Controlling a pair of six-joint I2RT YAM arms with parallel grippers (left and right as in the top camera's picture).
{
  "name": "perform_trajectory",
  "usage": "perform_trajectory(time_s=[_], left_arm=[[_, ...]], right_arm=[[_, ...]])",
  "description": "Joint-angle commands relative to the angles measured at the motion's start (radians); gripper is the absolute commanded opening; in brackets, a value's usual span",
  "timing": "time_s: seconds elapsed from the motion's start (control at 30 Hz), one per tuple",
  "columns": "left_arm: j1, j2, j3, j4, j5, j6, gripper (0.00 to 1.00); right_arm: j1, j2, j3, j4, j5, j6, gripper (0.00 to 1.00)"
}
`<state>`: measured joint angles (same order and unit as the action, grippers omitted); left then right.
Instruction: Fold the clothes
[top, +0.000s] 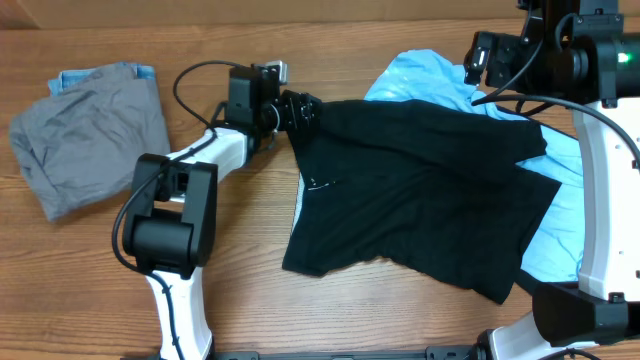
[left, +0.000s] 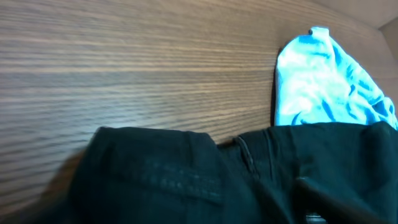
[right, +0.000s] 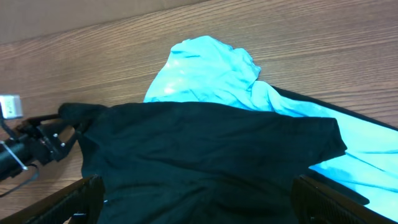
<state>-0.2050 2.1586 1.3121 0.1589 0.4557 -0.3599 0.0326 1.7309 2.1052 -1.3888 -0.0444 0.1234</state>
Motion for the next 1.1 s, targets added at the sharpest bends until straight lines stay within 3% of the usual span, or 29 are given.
perform_trajectory(time_s=[0.0,0.07,0.17,0.27,0.37,0.47,0.63,0.7,0.77,0.8,0.9,1.07], left_arm=[[-0.026,0.000,0.027,-0.011,0.016,0.000,0.04],[0.024,-0.103,0.040,-0.085,0.038,-0.003,0.04],[0.142,-0.392,0.047,-0.182,0.030,-0.003,0.04],[0.235,-0.600,0.047,-0.226,-0.067,-0.003,0.04],[0.264,-0.656,0.047,-0.303,-0.100,0.000,0.04],[0.237,-0.590,0.047,-0.385,-0.100,0.002,0.04],[0.211,-0.462,0.047,-0.417,-0.100,0.024,0.04],[0.211,-0.442,0.047,-0.419,-0.100,0.024,0.07],[0.210,-0.435,0.047,-0.441,-0.100,0.024,0.47],[0.210,-0.435,0.047,-0.453,-0.099,0.024,1.00],[0.210,-0.435,0.047,-0.504,-0.092,0.023,1.00],[0.210,-0.438,0.047,-0.611,-0.088,0.023,1.00]], right_arm=[[-0.002,-0.007,0.009,0.003,0.009,0.004,1.00],[-0.003,-0.007,0.009,0.006,0.072,0.008,0.93],[-0.047,-0.006,0.009,0.031,0.096,0.008,0.80],[-0.138,0.016,-0.008,0.023,0.088,0.028,0.76],[-0.213,0.074,-0.060,0.010,-0.027,0.030,0.30],[-0.218,0.127,-0.172,0.040,-0.119,0.018,0.05],[-0.203,0.145,-0.518,0.224,-0.369,-0.051,0.04],[-0.202,0.145,-0.652,0.328,-0.373,-0.050,0.04],[-0.202,0.145,-0.804,0.483,-0.376,-0.053,0.04],[-0.202,0.145,-0.857,0.542,-0.376,-0.053,0.04],[-0.202,0.148,-0.943,0.671,-0.356,-0.053,0.06],[-0.202,0.278,-0.967,0.731,-0.265,-0.051,0.06]])
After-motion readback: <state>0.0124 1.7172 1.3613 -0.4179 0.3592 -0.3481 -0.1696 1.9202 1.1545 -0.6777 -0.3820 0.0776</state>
